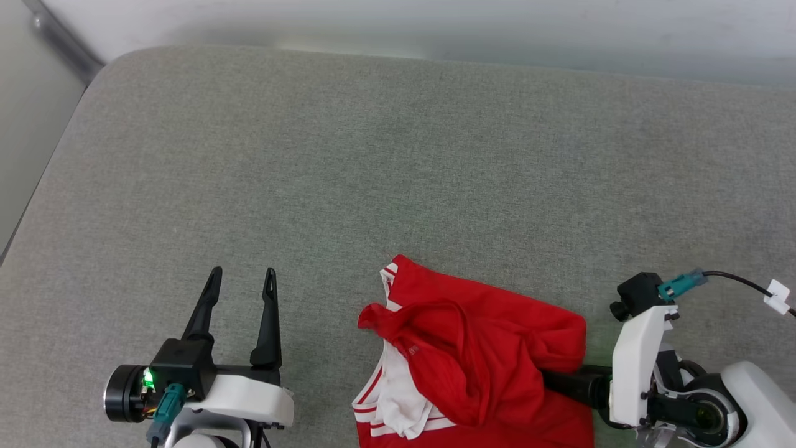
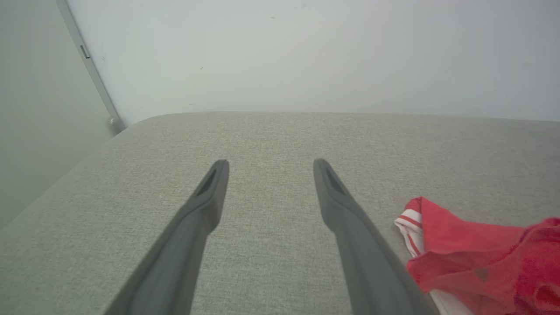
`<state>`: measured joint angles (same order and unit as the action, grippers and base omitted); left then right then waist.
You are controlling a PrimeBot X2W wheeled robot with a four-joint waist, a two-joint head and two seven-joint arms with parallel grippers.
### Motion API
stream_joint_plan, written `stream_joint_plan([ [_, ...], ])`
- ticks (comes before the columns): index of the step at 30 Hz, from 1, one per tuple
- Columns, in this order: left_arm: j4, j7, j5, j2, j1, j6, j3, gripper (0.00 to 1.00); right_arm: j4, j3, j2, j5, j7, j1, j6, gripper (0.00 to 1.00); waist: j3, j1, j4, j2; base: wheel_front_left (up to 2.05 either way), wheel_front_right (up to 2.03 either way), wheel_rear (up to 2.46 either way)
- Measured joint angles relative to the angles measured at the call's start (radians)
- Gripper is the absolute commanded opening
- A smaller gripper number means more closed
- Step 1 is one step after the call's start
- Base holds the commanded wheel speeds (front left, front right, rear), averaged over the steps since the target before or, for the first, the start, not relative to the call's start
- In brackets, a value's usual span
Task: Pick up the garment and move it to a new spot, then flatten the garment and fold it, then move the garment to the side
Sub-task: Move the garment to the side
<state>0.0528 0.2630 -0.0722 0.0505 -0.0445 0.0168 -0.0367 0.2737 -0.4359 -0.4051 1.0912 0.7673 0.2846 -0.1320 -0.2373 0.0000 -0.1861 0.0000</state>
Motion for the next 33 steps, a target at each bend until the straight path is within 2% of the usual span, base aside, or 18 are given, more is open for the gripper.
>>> stream_joint_plan([
  [3,0.001,0.000,0.000,0.000,-0.001,-0.002,-0.001,1.00,0.017,-0.032,-0.002,0.000,-0.026,0.009,0.000,1.00,-0.001,0.0000,-0.004,0.0000,0.00,0.00,0.00],
  [4,0.001,0.000,0.000,0.000,-0.001,-0.004,-0.002,1.00,0.020,-0.045,-0.006,-0.004,-0.038,0.015,0.000,0.38,0.000,0.0000,-0.005,0.0000,0.00,0.00,0.00],
  [5,0.001,0.000,0.000,0.000,-0.001,-0.004,-0.002,1.00,0.023,-0.056,-0.008,-0.005,-0.049,0.018,0.000,0.00,0.000,0.0000,-0.005,0.0000,0.00,0.00,0.00],
  [8,0.002,0.000,-0.002,0.000,-0.001,-0.008,-0.001,1.00,0.029,-0.086,-0.022,-0.001,-0.087,0.025,0.000,0.00,0.005,0.0000,-0.003,0.0000,0.00,0.00,0.00],
  [13,0.004,0.000,-0.005,0.000,0.018,-0.012,0.002,1.00,-0.050,-0.163,-0.078,0.010,-0.170,0.060,0.001,0.00,0.044,0.0000,0.013,0.0000,0.00,0.00,0.00],
  [20,0.003,0.000,-0.012,0.000,0.049,-0.018,0.007,1.00,-0.214,-0.235,-0.211,-0.017,-0.184,0.128,0.001,0.00,0.093,0.0000,0.056,0.0000,0.00,0.00,0.00],
  [21,0.000,0.000,-0.015,0.000,0.060,-0.018,0.011,1.00,-0.272,-0.244,-0.271,-0.019,-0.165,0.152,0.001,0.00,0.103,0.0000,0.086,0.0000,0.00,0.00,0.00],
  [26,-0.015,0.000,-0.019,0.000,0.064,-0.021,0.015,1.00,-0.306,-0.211,-0.366,-0.023,-0.131,0.187,0.001,0.00,0.098,0.0000,0.151,0.0000,0.00,0.00,0.00],
  [33,-0.035,0.000,-0.008,0.000,0.037,-0.014,0.034,1.00,-0.241,-0.123,-0.456,-0.048,-0.111,0.215,0.001,0.00,0.035,0.0000,0.240,0.0000,0.00,0.00,0.00],
])
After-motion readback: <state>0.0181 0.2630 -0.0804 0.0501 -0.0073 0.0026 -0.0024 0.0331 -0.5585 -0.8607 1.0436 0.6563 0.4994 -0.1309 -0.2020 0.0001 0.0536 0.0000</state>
